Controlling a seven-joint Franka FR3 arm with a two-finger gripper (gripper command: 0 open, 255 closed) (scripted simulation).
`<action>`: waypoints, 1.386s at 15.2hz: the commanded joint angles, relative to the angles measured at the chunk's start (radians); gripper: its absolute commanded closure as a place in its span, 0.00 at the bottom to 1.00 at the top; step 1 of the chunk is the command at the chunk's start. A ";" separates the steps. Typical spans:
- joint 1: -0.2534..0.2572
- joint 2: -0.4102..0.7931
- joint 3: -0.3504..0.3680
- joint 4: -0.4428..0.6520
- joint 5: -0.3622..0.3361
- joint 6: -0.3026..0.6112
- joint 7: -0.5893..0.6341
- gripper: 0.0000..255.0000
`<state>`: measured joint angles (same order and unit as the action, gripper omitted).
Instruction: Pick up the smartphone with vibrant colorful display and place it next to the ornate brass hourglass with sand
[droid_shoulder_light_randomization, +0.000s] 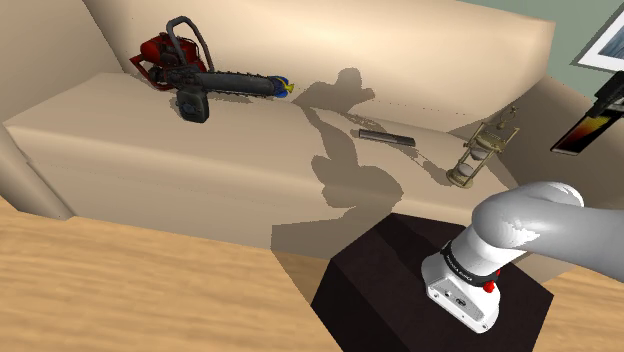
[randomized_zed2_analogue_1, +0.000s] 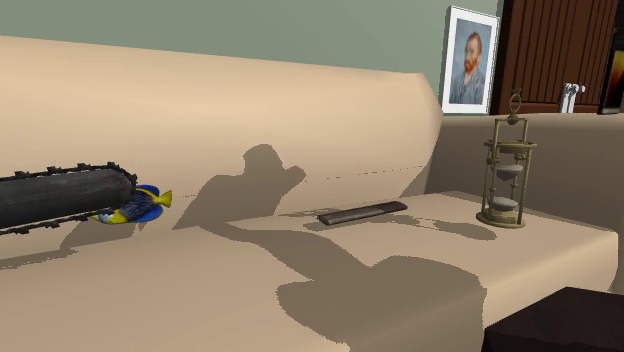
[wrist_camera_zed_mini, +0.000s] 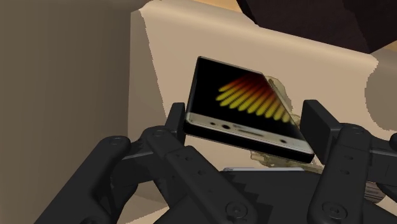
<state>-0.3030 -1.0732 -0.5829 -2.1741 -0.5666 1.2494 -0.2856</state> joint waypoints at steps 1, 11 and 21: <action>-0.007 -0.020 -0.009 -0.037 -0.010 0.018 0.003 1.00; -0.036 -0.090 -0.059 -0.190 -0.061 0.104 0.022 1.00; -0.067 -0.146 -0.125 -0.329 -0.126 0.190 0.037 1.00</action>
<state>-0.3664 -1.2141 -0.6997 -2.4901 -0.6845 1.4305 -0.2489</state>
